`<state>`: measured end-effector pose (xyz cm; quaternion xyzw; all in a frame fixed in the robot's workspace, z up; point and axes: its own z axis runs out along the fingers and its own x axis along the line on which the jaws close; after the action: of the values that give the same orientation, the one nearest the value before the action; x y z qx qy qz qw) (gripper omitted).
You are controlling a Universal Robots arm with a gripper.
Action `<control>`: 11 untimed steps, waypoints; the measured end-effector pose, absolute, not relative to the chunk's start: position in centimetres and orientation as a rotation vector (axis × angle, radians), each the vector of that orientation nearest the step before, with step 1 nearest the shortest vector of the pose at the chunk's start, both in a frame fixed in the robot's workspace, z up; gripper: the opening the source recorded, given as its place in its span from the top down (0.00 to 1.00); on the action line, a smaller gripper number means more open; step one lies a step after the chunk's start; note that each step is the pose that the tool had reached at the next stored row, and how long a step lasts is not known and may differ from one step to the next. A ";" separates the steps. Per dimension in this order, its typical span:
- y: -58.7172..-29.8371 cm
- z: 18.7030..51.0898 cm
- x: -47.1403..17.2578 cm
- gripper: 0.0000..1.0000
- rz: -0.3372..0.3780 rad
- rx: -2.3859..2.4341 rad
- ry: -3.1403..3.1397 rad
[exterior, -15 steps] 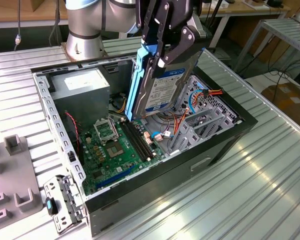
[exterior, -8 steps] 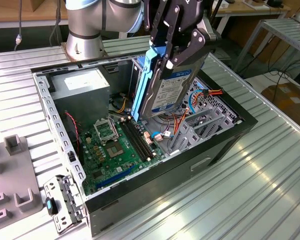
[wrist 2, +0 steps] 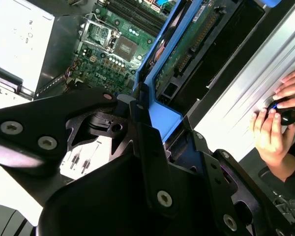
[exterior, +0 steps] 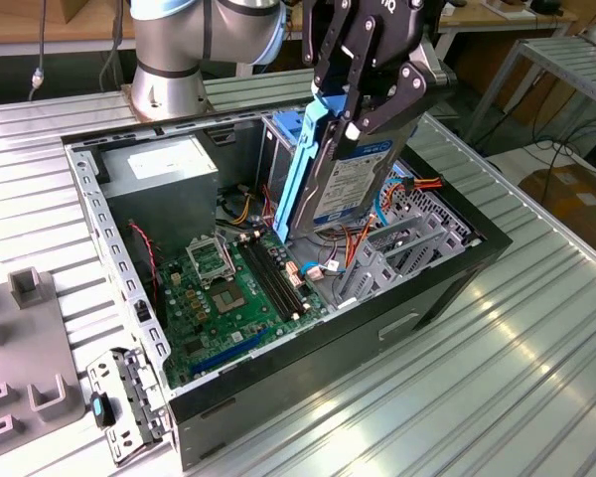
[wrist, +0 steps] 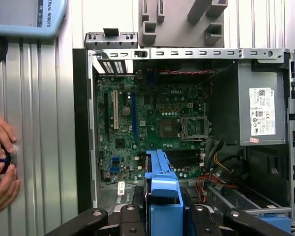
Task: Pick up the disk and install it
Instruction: 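Insert the disk into the insertion slot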
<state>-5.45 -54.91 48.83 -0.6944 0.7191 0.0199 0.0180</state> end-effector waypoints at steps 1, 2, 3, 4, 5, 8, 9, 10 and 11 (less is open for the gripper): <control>-54.9 48.8 -5.2 0.63 0.061 -2.157 2.233; -55.0 48.7 -4.9 0.63 0.061 -2.157 2.233; -55.0 48.7 -4.7 0.63 0.061 -2.157 2.233; -55.0 48.7 -4.5 0.63 0.061 -2.157 2.233; -55.0 48.7 -4.2 0.63 0.061 -2.157 2.233; -55.0 48.6 -3.5 0.63 0.061 -2.157 2.233; -55.0 48.6 -3.3 0.63 0.061 -2.157 2.233; -55.0 48.6 -3.0 0.63 0.061 -2.157 2.233; -55.0 48.6 -2.8 0.63 0.061 -2.157 2.233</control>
<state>-2.80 -55.01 48.60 -0.6944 0.7191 0.0197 0.0181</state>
